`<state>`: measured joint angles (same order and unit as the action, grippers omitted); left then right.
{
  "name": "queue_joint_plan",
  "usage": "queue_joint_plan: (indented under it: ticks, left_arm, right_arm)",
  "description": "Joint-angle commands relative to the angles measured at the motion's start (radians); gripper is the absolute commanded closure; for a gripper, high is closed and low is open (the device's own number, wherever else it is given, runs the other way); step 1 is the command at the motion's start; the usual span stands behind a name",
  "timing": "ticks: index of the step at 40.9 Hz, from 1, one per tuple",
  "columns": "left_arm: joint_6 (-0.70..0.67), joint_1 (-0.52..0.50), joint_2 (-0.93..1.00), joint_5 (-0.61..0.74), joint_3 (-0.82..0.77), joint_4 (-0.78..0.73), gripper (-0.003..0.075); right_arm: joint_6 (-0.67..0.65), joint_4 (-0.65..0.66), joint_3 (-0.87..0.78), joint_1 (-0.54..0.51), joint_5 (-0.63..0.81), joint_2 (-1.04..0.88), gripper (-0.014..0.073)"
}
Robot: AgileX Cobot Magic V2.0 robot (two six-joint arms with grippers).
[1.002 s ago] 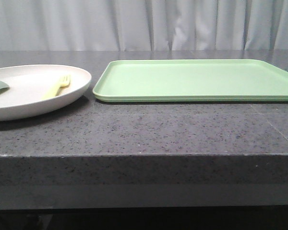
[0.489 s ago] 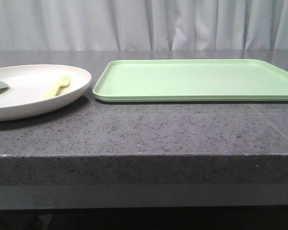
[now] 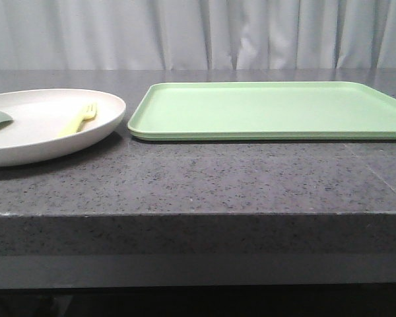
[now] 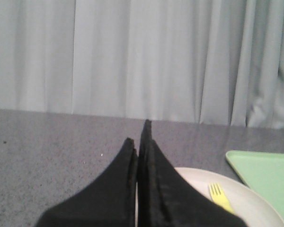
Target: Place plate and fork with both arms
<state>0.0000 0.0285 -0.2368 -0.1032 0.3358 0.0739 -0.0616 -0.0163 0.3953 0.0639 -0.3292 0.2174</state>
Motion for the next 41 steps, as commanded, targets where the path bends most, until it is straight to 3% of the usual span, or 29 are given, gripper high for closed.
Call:
queue_joint_plan:
  ticks: [1, 10, 17, 20, 24, 28, 30, 32, 34, 41]
  left_arm:
    - [0.000, 0.008, -0.140, -0.004, 0.120, -0.008, 0.0738]
    - [0.000, 0.008, -0.362, -0.023, 0.232, -0.006, 0.0738]
    - [0.000, 0.008, -0.397, 0.021, 0.236, -0.006, 0.0738]
    - [0.000, 0.008, -0.399, 0.031, 0.236, -0.006, 0.0717]
    - [0.000, 0.008, -0.399, 0.045, 0.234, -0.006, 0.0565]
    - [0.000, 0.008, -0.399, 0.045, 0.234, -0.006, 0.0251]
    - [0.000, 0.008, -0.399, 0.045, 0.234, -0.002, 0.0125]
    - [0.000, 0.008, -0.399, 0.045, 0.234, -0.002, 0.0048]
    - [0.000, 0.008, -0.399, 0.045, 0.234, -0.002, 0.0017]
    - [0.000, 0.008, -0.403, 0.029, 0.249, 0.006, 0.0063]
  right_arm:
    - [0.007, 0.010, 0.110, -0.001, 0.039, 0.132, 0.0661]
    - [0.007, 0.010, 0.189, -0.001, 0.065, 0.309, 0.0661]
    - [0.007, 0.010, 0.189, -0.001, 0.094, 0.322, 0.0655]
    - [0.007, 0.010, 0.189, -0.001, 0.094, 0.322, 0.0602]
    - [0.007, 0.010, 0.189, -0.001, 0.096, 0.322, 0.0440]
    - [0.007, 0.010, 0.189, -0.001, 0.099, 0.322, 0.0237]
    - [0.007, 0.010, 0.189, -0.001, 0.103, 0.322, 0.0146]
    - [0.007, 0.010, 0.189, -0.001, 0.109, 0.322, 0.0066]
    - [0.007, 0.010, 0.189, -0.001, 0.113, 0.322, 0.0020]
    - [0.007, 0.010, 0.189, -0.001, 0.116, 0.322, 0.0001]
